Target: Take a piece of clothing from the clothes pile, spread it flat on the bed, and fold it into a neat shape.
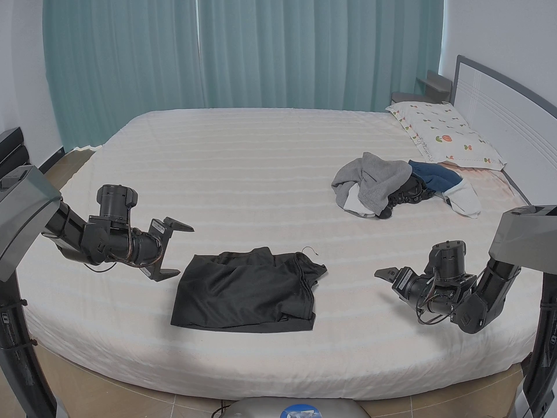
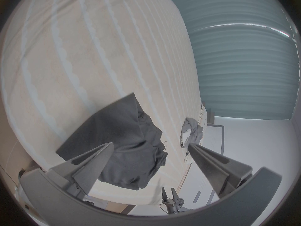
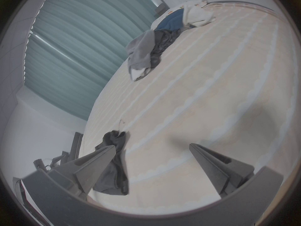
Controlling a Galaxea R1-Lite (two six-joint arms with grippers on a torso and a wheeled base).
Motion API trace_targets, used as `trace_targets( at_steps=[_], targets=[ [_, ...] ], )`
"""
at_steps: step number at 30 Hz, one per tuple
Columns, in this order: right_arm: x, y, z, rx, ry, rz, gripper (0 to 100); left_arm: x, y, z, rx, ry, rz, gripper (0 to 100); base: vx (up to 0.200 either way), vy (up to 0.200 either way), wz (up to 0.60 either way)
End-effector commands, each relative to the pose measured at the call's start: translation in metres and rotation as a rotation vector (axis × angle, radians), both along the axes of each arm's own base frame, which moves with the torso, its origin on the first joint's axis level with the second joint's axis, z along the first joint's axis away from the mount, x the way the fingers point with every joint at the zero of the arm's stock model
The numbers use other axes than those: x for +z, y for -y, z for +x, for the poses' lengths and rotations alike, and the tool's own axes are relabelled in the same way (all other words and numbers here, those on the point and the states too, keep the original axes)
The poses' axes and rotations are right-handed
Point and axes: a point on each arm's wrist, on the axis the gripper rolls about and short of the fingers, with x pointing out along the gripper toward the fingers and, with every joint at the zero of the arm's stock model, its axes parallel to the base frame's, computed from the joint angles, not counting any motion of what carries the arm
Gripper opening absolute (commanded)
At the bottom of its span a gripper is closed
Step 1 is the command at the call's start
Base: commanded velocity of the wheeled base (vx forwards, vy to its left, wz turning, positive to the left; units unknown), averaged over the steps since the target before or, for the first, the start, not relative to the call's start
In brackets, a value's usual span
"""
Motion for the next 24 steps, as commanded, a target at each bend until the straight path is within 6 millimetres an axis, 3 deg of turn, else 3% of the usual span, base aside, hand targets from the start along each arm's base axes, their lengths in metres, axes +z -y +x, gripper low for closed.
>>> trace_targets(
  at_steps=[1, 4, 9, 14, 22, 24],
  targets=[
    [0.001, -0.009, 0.001, 0.025, 0.010, 0.004, 100, -0.008, -0.015, 0.003, 0.035, -0.016, 0.004, 100, 0.000, 0.200, 0.00],
    [0.003, -0.020, 0.002, 0.057, 0.023, 0.009, 100, -0.017, -0.027, 0.007, 0.050, 0.007, 0.026, 100, 0.000, 0.200, 0.00],
    [0.006, -0.038, 0.000, 0.109, 0.042, 0.015, 100, -0.023, -0.025, 0.004, 0.030, 0.017, 0.044, 100, 0.000, 0.200, 0.00],
    [-0.017, -0.053, -0.007, 0.182, -0.021, 0.006, 100, -0.024, -0.025, 0.004, 0.041, 0.012, 0.056, 100, 0.000, 0.200, 0.00],
    [-0.021, -0.053, -0.010, 0.211, -0.020, -0.033, 100, -0.026, -0.022, 0.003, 0.035, 0.017, 0.092, 100, 0.000, 0.200, 0.00],
    [-0.020, -0.048, -0.013, 0.207, -0.021, -0.050, 100, -0.027, -0.019, 0.003, 0.030, 0.021, 0.110, 100, 0.000, 0.000, 0.00]
  ],
)
